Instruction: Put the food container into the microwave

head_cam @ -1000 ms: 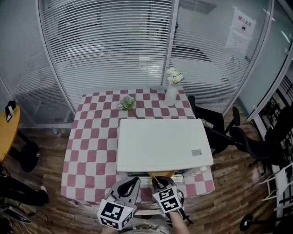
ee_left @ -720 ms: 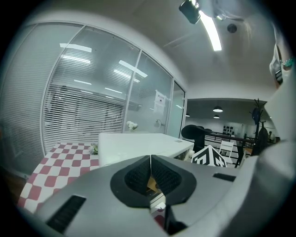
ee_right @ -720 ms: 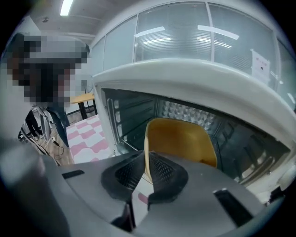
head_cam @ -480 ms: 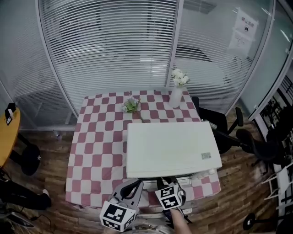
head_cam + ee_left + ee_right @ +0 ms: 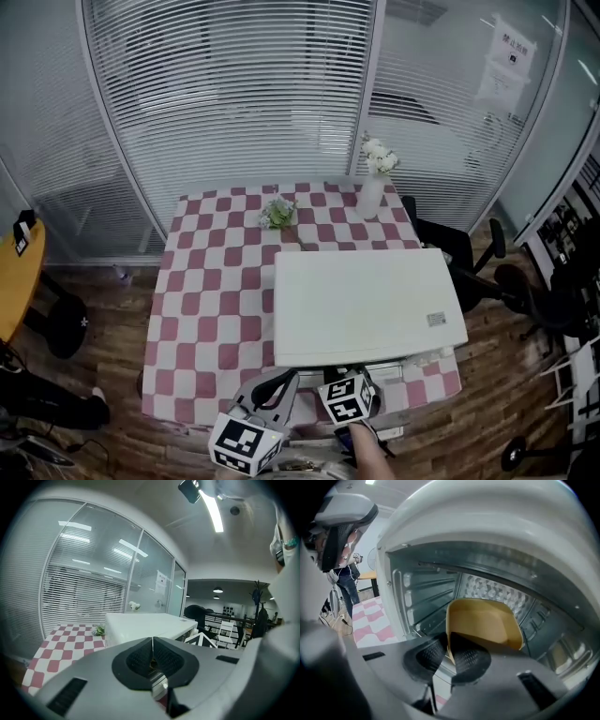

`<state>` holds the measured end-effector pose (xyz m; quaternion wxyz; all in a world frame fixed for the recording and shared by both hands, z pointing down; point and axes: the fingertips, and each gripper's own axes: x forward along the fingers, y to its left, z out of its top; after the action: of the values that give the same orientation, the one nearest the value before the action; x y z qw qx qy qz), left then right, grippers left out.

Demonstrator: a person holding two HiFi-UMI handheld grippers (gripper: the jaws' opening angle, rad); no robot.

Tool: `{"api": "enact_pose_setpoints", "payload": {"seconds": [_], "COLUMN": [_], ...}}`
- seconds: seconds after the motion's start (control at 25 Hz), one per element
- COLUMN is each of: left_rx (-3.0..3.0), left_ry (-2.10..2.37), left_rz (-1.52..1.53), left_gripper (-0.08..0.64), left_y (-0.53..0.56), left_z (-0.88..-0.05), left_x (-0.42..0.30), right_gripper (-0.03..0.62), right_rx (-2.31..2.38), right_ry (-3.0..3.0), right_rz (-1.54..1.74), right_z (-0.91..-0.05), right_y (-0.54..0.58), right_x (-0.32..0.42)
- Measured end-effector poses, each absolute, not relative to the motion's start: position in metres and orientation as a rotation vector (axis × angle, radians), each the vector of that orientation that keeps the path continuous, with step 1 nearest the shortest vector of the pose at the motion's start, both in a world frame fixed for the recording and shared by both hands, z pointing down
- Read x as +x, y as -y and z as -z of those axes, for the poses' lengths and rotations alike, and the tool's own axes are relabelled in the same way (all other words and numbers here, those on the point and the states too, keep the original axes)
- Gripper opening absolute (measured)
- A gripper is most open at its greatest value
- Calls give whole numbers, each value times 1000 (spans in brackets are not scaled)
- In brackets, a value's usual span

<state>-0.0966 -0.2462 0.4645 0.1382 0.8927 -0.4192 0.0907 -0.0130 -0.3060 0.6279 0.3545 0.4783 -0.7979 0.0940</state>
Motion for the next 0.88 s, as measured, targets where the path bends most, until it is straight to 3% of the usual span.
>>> {"api": "enact_pose_setpoints", "payload": {"seconds": [0.68, 0.88], "left_rx": [2569, 2564], "left_ry": [1223, 1229], "left_rz": [-251, -264], "left_gripper": [14, 14], "left_y": [248, 246], "left_z": [-467, -470], "left_x": [-104, -101], "right_gripper": [132, 133], "right_rx": [1287, 1285], "right_ry": [2163, 2186], "right_rz": [-227, -201], "right_z": [-618, -610], "right_y": [304, 299], "right_x": [-20, -17]}}
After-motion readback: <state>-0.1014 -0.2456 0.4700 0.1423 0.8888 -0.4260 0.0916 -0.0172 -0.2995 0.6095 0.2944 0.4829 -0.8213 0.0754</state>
